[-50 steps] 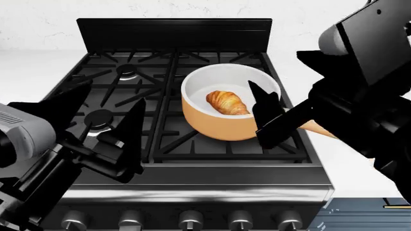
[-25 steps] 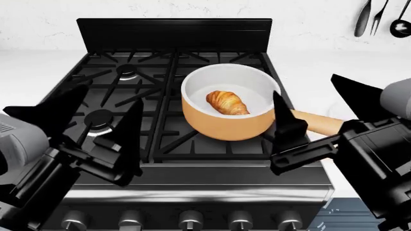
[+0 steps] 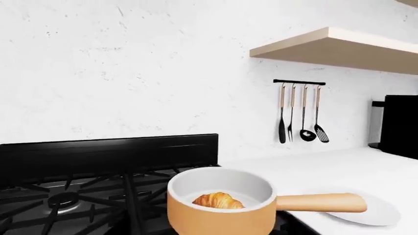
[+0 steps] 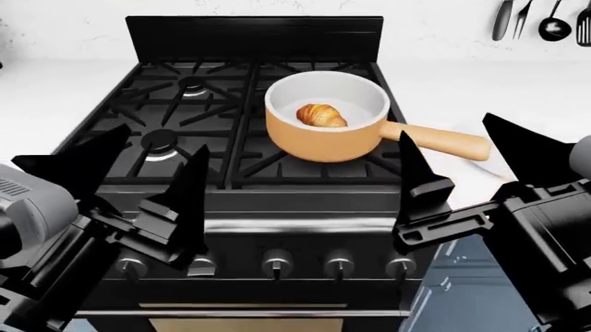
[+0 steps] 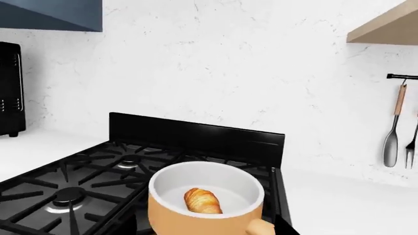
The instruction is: Pick the croissant and place it on the pan. Then turn on the stove to warm the croissant.
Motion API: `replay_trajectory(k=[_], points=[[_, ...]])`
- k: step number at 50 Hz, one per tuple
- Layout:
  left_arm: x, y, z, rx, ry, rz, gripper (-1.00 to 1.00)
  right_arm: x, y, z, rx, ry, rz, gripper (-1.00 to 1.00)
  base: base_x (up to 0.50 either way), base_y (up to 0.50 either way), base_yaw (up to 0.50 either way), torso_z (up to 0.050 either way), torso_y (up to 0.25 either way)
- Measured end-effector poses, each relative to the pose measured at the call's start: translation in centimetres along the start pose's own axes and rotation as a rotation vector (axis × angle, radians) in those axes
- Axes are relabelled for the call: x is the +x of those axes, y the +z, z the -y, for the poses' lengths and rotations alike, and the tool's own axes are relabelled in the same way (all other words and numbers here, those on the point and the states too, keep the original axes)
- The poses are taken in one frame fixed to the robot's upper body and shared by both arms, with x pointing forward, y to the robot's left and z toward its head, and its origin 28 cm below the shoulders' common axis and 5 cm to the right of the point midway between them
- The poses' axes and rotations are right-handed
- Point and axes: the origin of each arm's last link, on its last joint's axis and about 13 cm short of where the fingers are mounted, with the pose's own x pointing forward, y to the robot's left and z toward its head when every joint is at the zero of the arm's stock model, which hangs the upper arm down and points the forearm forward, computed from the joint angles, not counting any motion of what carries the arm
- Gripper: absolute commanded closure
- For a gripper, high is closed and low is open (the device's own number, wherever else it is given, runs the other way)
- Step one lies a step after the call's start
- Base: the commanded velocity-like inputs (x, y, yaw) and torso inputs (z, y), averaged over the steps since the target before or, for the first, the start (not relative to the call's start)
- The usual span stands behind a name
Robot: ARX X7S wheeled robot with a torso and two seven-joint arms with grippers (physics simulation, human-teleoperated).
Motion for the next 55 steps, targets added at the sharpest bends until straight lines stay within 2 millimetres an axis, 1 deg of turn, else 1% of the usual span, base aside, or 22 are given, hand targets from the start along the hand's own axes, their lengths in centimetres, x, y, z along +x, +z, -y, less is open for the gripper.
replay_trajectory(k=[18,41,55], points=[[0.2,0.1,0.0,-0.012,0.005,0.011,-1.0,-0.2,-0.4,0.0,0.011,-0.006,0.0,-1.0,-0.03,0.0,0.0,-0.002,0.0],[0.1,-0.1,-0.1,-0.008,0.014,0.008,-1.0,-0.7,-0.7,-0.1,0.027,-0.024,0.005,-1.0,0.0,0.0,0.0,-0.05,0.0],[-0.4,-0.4,-0.2,-0.008,0.016,-0.014,-1.0,-1.2,-0.7,-0.4,0.026,-0.044,-0.01,-1.0,0.0,0.0,0.0,-0.05,0.0]])
